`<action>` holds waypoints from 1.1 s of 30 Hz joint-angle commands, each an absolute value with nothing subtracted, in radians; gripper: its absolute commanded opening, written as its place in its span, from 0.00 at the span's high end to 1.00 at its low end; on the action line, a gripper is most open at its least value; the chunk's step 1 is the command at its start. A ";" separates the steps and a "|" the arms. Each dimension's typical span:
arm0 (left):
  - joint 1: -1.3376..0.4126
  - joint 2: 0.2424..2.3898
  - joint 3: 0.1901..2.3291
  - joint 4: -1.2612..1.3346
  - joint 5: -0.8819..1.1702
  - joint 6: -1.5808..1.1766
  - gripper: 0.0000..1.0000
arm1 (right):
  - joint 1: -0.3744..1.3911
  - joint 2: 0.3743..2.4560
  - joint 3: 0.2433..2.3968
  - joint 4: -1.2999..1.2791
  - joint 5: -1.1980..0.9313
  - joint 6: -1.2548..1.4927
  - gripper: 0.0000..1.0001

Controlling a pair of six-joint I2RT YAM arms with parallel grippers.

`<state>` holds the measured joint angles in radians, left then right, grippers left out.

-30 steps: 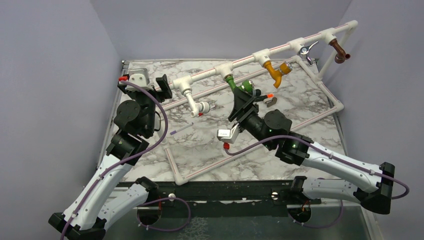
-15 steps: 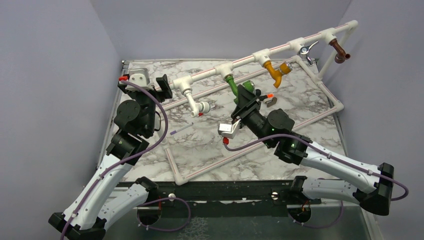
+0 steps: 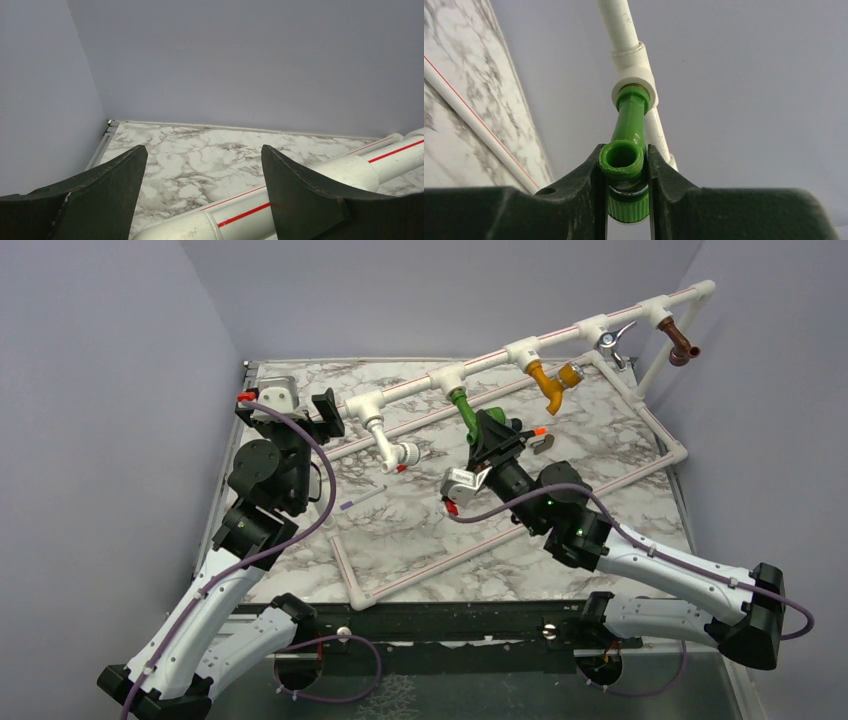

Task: Install the water faucets

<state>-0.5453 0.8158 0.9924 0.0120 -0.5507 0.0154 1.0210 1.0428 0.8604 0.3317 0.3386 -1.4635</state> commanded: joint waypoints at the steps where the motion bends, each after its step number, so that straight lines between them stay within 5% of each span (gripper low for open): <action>1: -0.557 0.836 0.974 -0.070 -0.506 0.012 0.16 | 1.016 1.040 0.848 0.497 0.294 -1.075 0.99; 19: -0.557 0.834 0.973 -0.070 -0.510 0.015 0.16 | 1.016 1.061 0.763 0.939 0.498 -0.216 0.99; 33: -0.558 0.834 0.974 -0.070 -0.508 0.014 0.16 | 1.015 1.032 0.801 0.826 0.815 0.554 0.99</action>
